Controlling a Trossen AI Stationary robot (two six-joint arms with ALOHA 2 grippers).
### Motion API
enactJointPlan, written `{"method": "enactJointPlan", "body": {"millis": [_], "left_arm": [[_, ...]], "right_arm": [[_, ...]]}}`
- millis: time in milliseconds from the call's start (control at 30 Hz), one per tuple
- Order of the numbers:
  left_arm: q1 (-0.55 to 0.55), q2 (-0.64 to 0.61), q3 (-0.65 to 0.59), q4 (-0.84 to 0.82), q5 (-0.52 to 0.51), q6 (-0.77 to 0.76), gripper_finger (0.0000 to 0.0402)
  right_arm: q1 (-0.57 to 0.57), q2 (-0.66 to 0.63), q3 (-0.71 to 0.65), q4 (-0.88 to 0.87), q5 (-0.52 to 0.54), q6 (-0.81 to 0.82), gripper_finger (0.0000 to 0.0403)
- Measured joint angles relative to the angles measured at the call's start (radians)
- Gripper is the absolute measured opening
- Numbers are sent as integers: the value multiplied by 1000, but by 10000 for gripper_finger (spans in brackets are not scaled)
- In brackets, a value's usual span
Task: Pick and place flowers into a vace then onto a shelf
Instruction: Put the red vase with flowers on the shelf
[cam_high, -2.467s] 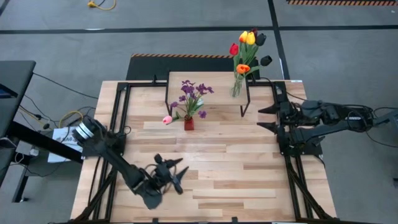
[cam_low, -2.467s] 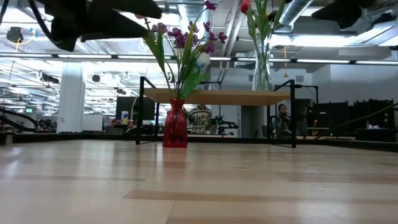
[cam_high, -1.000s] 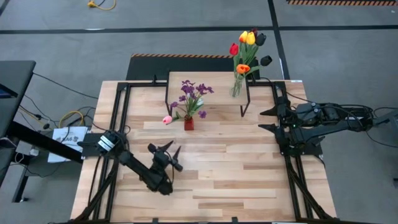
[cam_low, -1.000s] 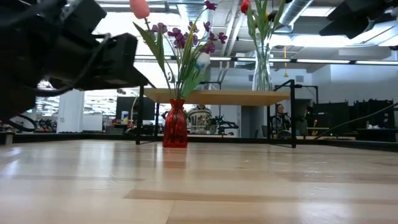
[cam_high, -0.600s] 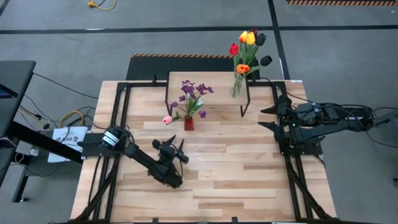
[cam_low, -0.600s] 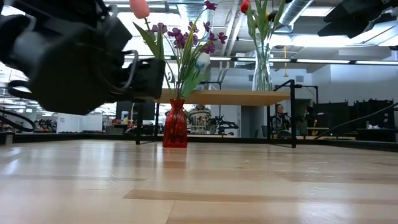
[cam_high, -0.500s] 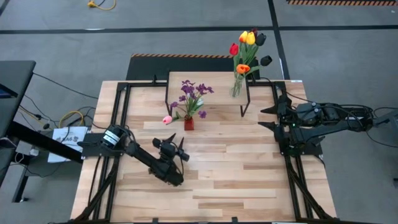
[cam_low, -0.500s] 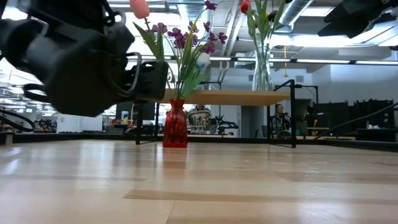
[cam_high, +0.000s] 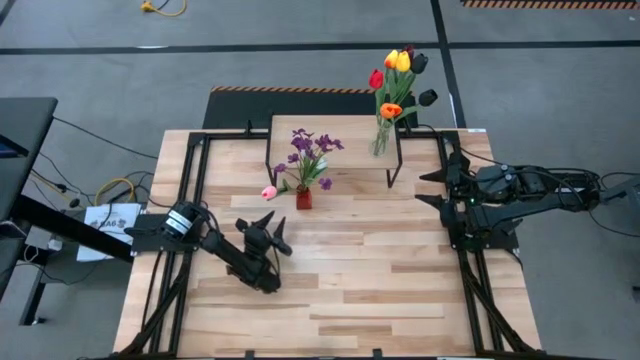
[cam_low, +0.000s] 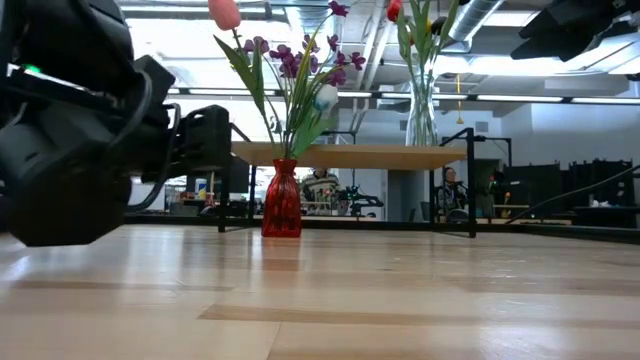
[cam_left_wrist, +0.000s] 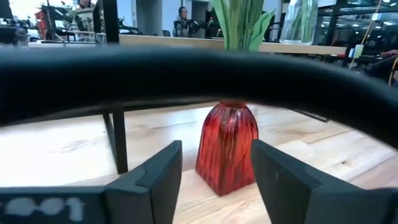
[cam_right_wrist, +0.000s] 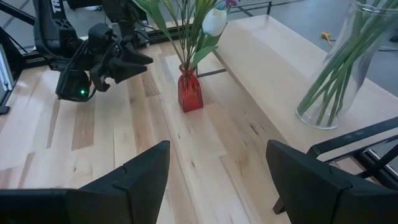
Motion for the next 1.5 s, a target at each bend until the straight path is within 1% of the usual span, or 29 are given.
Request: {"method": "enactJointPlan", "body": {"millis": [167, 300, 400, 467, 500, 633, 767, 833, 967, 1167, 1500], "left_arm": [[-25, -6, 9, -12, -3, 0, 134], [-70, -13, 35, -18, 2, -7, 95], [-105, -13, 81, -3, 64, 35, 82], [-116, -13, 119, 38, 120, 120, 83], [-119, -13, 139, 50, 133, 178, 86], [-113, -13, 223, 55, 148, 423, 102], [-82, -13, 296, 46, 181, 522, 108], [-62, -13, 317, 42, 222, 565, 108], [-42, -13, 350, 51, 261, 584, 102], [-49, -13, 342, 64, 206, 563, 99], [-49, -13, 342, 82, 233, 566, 98]], "right_arm": [[0, 0, 0, 0, 0, -1, 260], [0, 0, 0, 0, 0, -1, 260], [0, 0, 0, 0, 0, -1, 260], [0, 0, 0, 0, 0, -1, 260], [0, 0, 0, 0, 0, -1, 260], [0, 0, 0, 0, 0, 0, 260], [0, 0, 0, -1, 0, -1, 260], [0, 0, 0, -4, 0, -1, 260], [0, 0, 0, -5, -1, -20, 260], [0, 0, 0, -28, -1, -26, 260], [0, 0, 0, -27, -1, -27, 260]]}}
